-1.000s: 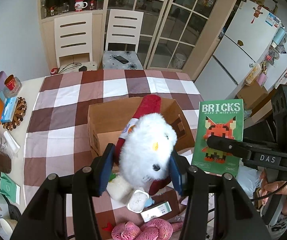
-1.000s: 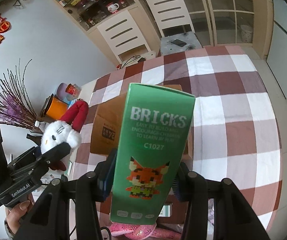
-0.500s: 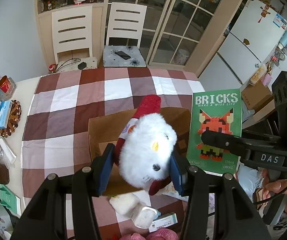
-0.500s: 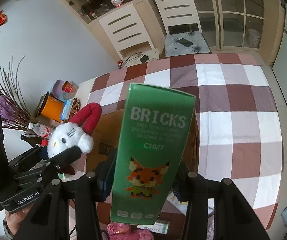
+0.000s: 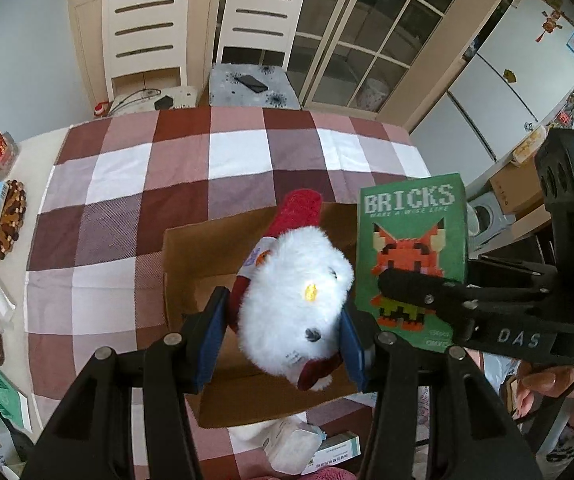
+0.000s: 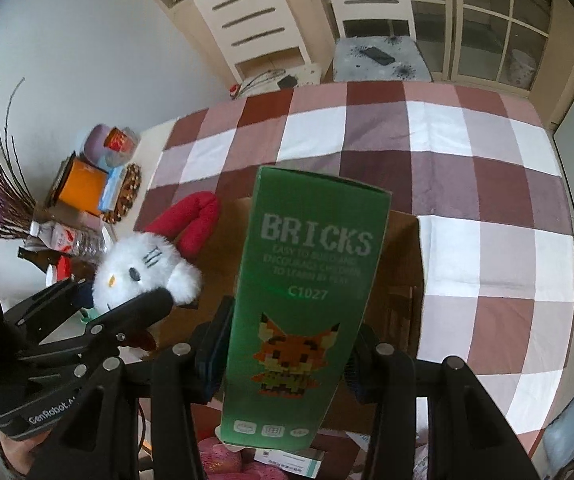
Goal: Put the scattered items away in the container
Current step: 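Carry the BRICKS box and Hello Kitty plush over the cardboard box, then open both tools to drop the BRICKS box and plush into the box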
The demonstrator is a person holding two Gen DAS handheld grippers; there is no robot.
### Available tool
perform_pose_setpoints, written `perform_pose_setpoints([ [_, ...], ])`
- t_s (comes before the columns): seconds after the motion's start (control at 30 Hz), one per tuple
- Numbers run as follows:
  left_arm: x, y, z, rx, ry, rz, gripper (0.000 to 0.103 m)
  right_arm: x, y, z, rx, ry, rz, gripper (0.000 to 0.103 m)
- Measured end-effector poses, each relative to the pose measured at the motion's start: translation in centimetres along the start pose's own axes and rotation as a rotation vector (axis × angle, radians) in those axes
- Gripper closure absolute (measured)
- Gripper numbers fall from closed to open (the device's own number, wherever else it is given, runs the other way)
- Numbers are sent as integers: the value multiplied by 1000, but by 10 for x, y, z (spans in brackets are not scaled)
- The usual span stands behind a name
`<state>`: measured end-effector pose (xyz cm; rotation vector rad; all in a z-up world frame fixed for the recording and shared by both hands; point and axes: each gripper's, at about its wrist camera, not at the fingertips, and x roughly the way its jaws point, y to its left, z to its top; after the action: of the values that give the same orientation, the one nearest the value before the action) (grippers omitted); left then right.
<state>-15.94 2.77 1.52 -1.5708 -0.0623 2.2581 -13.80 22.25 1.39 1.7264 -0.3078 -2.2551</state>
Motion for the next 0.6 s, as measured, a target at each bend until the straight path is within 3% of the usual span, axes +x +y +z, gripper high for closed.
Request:
perform_pose_setpoints([
  [0.3,24,1,-7,-3,64,29,51,32,-5,-7,-4,95,-10,55],
  [0.6,30,0,-10,-2,89,34,51,42,-12,-9,8,124,-16,55],
])
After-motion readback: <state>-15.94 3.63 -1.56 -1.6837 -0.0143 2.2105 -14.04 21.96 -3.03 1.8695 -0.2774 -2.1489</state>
